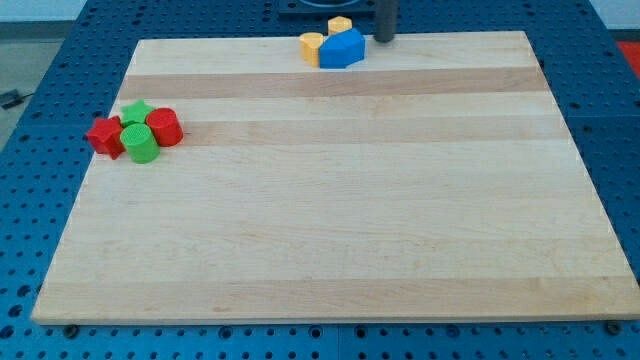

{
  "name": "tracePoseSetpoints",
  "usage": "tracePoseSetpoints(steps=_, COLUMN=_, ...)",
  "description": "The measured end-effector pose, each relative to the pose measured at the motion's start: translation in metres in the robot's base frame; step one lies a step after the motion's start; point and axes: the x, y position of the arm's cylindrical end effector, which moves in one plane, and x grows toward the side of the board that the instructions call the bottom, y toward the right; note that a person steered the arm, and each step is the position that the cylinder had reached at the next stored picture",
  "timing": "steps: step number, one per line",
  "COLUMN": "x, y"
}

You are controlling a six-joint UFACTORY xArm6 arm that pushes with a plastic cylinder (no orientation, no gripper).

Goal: Push the yellow hexagon above to the yellow heart

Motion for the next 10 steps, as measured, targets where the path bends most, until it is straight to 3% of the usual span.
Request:
tracePoseSetpoints(steps=2, x=0.002, y=-0.075)
tracePoseSetpoints(steps=4, x=0.002, y=-0.063)
tracePoseSetpoints(steps=6, x=0.012, y=0.017)
tracePoseSetpoints(steps=7, x=0.056, y=0.049)
tracePoseSetpoints(steps=8, x=0.084, y=0.125)
tracePoseSetpoints(steps=10, x=0.095, y=0.201)
